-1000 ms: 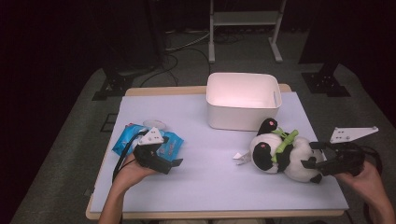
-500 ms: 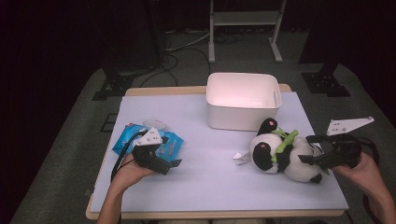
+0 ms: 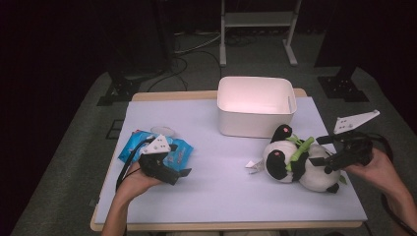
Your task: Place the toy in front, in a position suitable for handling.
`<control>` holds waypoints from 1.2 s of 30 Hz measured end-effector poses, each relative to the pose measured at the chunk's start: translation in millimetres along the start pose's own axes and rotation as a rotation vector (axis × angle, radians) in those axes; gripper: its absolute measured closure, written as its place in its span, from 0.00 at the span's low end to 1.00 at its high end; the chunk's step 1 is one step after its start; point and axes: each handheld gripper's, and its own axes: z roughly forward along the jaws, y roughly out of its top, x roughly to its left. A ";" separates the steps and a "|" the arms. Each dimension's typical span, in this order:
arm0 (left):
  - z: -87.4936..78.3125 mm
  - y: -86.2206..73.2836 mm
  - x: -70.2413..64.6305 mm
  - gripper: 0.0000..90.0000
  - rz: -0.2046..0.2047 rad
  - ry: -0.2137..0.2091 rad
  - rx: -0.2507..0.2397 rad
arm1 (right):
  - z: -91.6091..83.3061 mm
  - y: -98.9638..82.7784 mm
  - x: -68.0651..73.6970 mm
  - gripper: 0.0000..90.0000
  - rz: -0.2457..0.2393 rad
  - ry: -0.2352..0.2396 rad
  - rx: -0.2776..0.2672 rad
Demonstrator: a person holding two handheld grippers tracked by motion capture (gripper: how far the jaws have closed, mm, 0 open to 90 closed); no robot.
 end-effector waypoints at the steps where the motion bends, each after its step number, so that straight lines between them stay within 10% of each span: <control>1: 0.0 0.0 0.0 0.05 0.000 0.000 0.000 | 0.0 0.0 0.0 0.16 0.000 0.000 0.000; 11: 2.0 -1.5 0.7 0.05 0.000 -0.003 0.007 | 18.1 14.7 -13.2 0.31 -0.020 0.014 0.055; 20: 0.8 -2.4 0.7 0.05 -0.004 0.000 0.013 | 22.6 21.7 -12.6 0.79 -0.055 0.010 0.074; 36: -1.4 -2.2 1.5 0.05 -0.009 0.005 0.008 | 24.6 63.1 6.7 0.84 -0.179 0.073 0.073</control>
